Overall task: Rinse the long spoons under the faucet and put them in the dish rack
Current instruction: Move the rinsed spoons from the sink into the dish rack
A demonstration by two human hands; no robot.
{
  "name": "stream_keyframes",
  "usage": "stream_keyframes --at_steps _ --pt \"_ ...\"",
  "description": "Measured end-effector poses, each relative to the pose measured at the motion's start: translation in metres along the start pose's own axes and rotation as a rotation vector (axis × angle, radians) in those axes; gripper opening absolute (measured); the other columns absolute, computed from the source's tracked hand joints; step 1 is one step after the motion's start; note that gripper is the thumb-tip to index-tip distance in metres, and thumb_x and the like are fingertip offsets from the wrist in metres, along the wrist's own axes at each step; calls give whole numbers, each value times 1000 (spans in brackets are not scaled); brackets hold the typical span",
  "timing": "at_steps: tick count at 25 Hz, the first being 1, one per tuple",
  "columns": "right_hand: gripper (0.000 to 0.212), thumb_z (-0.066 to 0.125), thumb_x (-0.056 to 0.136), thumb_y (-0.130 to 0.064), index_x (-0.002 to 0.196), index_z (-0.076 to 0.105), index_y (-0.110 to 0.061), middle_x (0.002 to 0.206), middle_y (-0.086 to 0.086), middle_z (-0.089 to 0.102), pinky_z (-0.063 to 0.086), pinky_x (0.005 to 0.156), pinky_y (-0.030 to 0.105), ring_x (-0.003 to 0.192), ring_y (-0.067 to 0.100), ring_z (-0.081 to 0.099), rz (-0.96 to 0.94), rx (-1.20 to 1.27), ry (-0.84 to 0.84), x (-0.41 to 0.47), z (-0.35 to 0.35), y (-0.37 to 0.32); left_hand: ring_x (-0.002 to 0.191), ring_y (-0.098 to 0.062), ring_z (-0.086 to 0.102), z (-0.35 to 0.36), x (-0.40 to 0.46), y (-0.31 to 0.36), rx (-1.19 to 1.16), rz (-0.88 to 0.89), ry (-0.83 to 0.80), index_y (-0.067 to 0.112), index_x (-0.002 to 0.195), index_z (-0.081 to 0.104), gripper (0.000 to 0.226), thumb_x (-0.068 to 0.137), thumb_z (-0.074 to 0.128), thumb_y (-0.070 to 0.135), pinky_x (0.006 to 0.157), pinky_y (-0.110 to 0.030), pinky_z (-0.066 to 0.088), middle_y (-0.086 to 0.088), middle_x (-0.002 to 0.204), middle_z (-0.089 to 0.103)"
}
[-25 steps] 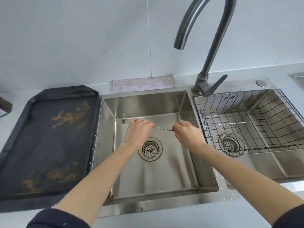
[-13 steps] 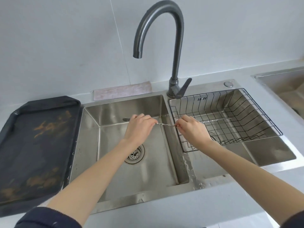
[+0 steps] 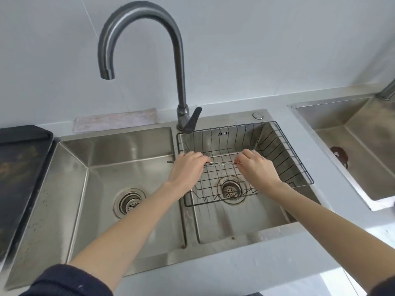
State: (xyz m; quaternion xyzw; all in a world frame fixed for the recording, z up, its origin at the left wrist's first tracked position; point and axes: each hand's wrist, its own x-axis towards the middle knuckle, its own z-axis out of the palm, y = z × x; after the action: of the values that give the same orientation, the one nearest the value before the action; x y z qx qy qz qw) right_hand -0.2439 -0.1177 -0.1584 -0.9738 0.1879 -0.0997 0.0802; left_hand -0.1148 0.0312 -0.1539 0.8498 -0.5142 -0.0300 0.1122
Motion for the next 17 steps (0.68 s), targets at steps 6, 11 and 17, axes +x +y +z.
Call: stream_keyframes --at_steps 6,11,17 --pt "1 64 81 -3 80 65 -4 80 9 69 42 46 29 77 31 63 -21 -13 -49 6 11 55 121 -17 51 31 27 34 -18 -23 -112 20 131 50 39 95 42 9 102 -34 37 1 131 58" --pt "2 64 83 -7 84 65 -6 83 7 68 41 47 29 79 28 62 -41 -37 -148 14 30 84 124 -20 50 55 39 45 -56 -58 -247 16 136 44 42 95 41 8 105 -35 40 -3 136 54" --pt "18 44 94 -13 101 61 -10 105 3 64 50 66 37 103 24 55 31 -40 -315 20 46 101 127 -25 45 79 47 49 -95 -89 -377 14 138 42 43 96 38 11 104 -41 43 -6 138 52"
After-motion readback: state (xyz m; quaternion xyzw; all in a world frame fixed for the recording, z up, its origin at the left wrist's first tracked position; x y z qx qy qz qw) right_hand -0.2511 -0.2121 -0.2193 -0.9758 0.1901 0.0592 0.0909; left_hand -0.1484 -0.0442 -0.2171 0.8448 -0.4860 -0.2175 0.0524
